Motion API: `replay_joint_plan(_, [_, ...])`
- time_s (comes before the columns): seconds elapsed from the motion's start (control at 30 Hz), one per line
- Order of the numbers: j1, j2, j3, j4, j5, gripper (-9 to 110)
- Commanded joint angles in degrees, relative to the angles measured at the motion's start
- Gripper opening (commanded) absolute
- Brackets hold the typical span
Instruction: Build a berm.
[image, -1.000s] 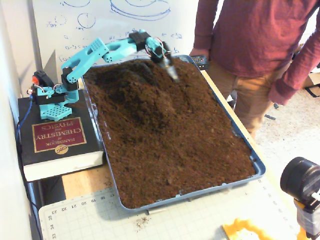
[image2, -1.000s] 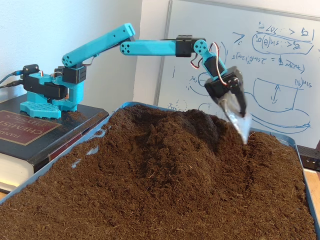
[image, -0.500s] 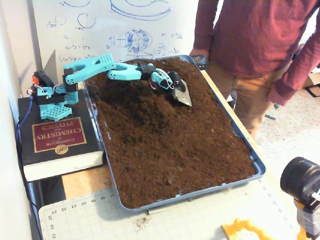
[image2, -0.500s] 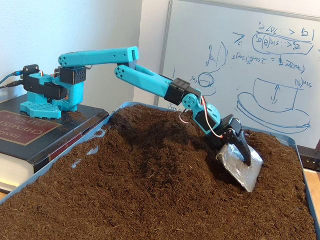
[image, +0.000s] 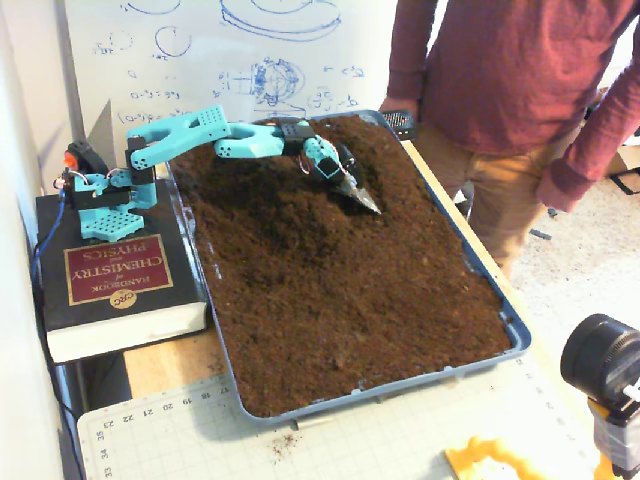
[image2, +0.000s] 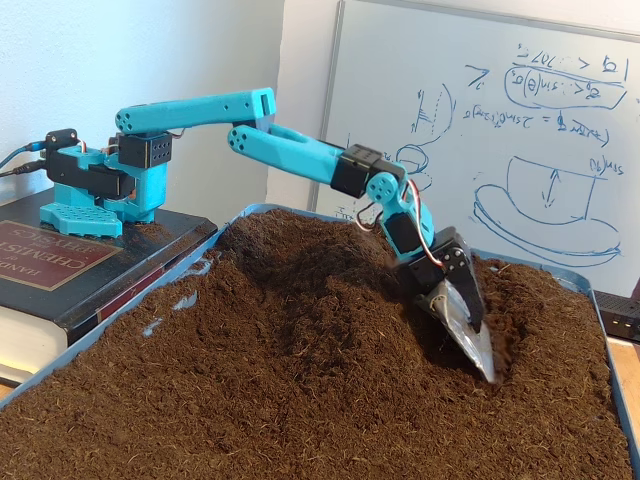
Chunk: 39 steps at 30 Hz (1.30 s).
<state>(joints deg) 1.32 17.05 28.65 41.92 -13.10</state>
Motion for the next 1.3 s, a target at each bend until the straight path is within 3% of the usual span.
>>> replay_joint_plan(0.0, [2.5, 2.5, 0.3, 7.9, -2.5, 1])
replay_joint_plan(0.43, [3.3, 8.2, 5.2, 21.7, -1.8, 1])
replay_joint_plan(0.77, [2.8, 20.1, 16.2, 22.2, -1.6, 1])
replay_joint_plan(1.07, [4.4, 27.0, 6.1, 22.2, -1.1, 1])
replay_joint_plan(1.27, [5.4, 22.6, -5.6, 18.1, 10.4, 1])
